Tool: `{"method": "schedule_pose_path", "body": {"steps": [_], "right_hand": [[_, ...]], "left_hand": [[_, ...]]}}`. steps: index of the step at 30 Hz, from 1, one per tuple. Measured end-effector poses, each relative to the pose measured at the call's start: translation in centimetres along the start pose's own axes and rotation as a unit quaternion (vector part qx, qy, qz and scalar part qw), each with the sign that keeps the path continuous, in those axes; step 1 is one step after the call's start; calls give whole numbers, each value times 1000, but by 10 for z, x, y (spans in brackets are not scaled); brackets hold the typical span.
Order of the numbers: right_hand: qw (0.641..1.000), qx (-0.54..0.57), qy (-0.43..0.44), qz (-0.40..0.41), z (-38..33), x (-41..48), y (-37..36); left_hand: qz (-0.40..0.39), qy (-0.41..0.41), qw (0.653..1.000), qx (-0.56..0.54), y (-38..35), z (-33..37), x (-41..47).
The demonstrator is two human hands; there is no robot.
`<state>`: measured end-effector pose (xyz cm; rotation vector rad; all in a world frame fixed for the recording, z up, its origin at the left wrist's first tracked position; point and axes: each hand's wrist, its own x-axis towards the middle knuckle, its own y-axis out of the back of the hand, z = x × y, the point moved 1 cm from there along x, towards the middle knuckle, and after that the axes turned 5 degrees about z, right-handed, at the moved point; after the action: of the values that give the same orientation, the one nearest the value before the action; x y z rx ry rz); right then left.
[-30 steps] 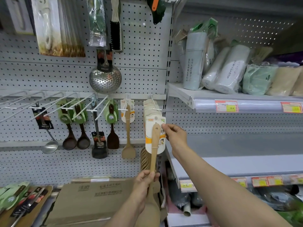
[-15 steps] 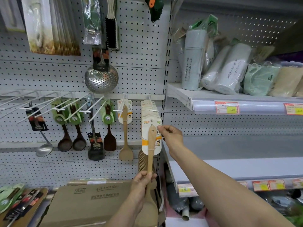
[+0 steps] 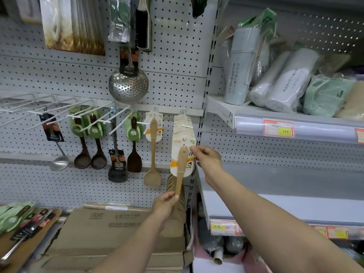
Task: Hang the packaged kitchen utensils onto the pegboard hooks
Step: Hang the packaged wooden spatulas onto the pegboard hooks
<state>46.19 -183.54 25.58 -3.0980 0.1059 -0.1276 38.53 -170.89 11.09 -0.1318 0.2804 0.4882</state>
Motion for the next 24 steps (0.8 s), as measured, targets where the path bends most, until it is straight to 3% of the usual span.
{"method": "schedule_pose_path", "body": {"steps": [5, 9, 14, 19, 24], "right_hand": [[1000, 11, -4, 14, 8, -5, 1], [994, 40, -54, 87, 25, -23, 2], [985, -99, -105, 90, 41, -71, -13], [950, -307, 17, -60, 13, -118, -79], [831, -489, 208, -163, -28, -187, -172]], "left_hand": [[-9, -2, 1000, 29, 4, 3, -5], [19, -58, 994, 90, 19, 21, -21], [48, -147, 979, 135, 66, 55, -46], [86, -196, 954, 210, 150, 94, -74], [181, -258, 868, 384, 263, 128, -118]]}}
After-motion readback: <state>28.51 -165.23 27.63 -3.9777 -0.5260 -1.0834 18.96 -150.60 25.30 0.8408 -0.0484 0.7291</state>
